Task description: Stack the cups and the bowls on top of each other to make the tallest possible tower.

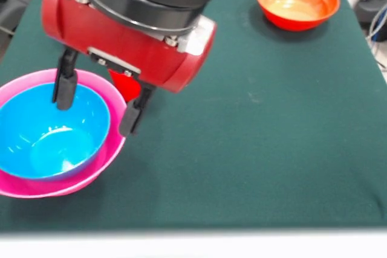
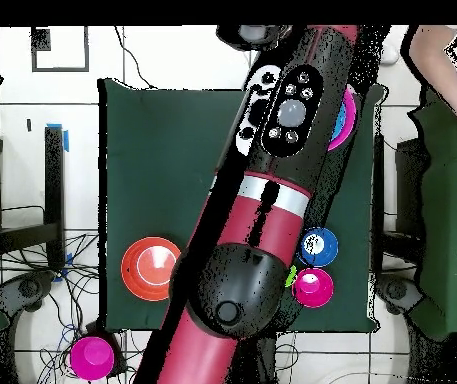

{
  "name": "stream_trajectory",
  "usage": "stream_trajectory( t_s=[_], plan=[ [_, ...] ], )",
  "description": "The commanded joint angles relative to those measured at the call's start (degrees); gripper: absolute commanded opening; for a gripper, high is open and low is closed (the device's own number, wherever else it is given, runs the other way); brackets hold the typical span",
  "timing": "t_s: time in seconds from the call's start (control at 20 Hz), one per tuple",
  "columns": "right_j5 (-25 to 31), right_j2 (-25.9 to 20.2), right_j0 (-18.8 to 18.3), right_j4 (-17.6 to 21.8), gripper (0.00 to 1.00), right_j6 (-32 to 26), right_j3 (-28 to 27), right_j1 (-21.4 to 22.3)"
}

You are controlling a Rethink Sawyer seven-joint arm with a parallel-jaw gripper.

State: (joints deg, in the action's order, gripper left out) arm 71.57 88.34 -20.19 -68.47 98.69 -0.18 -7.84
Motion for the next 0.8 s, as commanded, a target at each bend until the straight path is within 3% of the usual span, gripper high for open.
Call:
stream_trajectory(
  t_s=[0.05, 0.8],
  plan=[
    [2.65, 0.78, 0.08, 1.31, 1.00, -8.83, 0.96, -0.07],
    [1.12, -0.04, 1.01, 2.93, 1.00, -6.65, 1.57, -0.68]
  ],
)
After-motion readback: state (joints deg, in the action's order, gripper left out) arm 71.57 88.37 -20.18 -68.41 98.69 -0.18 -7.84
